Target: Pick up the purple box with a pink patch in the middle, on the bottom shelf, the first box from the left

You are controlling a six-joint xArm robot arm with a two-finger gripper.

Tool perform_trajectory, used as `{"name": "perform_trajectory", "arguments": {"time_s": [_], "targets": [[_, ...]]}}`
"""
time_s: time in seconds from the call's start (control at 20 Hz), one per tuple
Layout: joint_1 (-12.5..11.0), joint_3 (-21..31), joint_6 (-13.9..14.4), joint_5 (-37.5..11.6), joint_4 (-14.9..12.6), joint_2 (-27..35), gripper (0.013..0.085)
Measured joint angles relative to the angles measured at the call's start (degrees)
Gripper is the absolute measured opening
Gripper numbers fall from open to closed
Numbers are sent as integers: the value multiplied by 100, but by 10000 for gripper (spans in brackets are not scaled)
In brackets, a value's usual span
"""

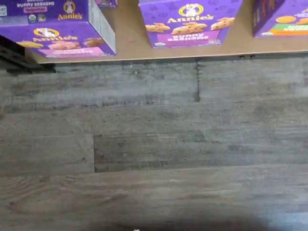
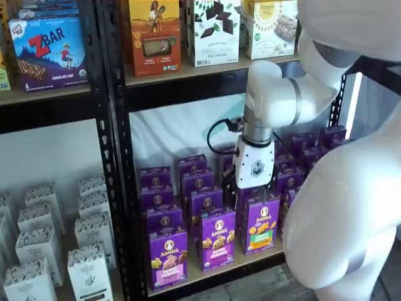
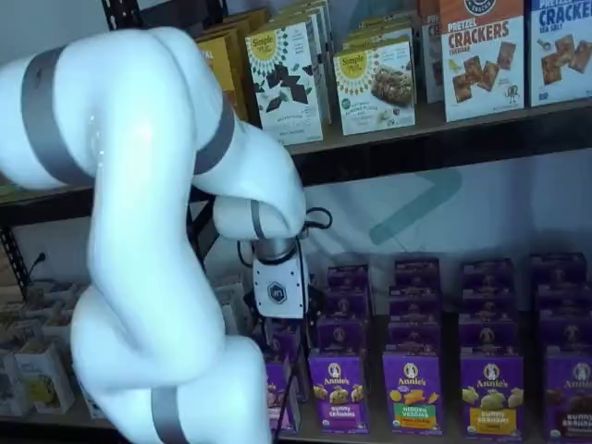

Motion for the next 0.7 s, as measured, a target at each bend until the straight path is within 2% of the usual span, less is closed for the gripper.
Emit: {"name": "perform_trajectory", "arguments": {"time_s": [0.15,0.4,0.55,0.7], "targets": [[95,-73,-44,-330,147,388,850],[316,-210,37,-1058,249,1095,850],[426,-384,363,-1309,-11,1522,850],[526,-625,561,-1440,-125,1961,850]]}}
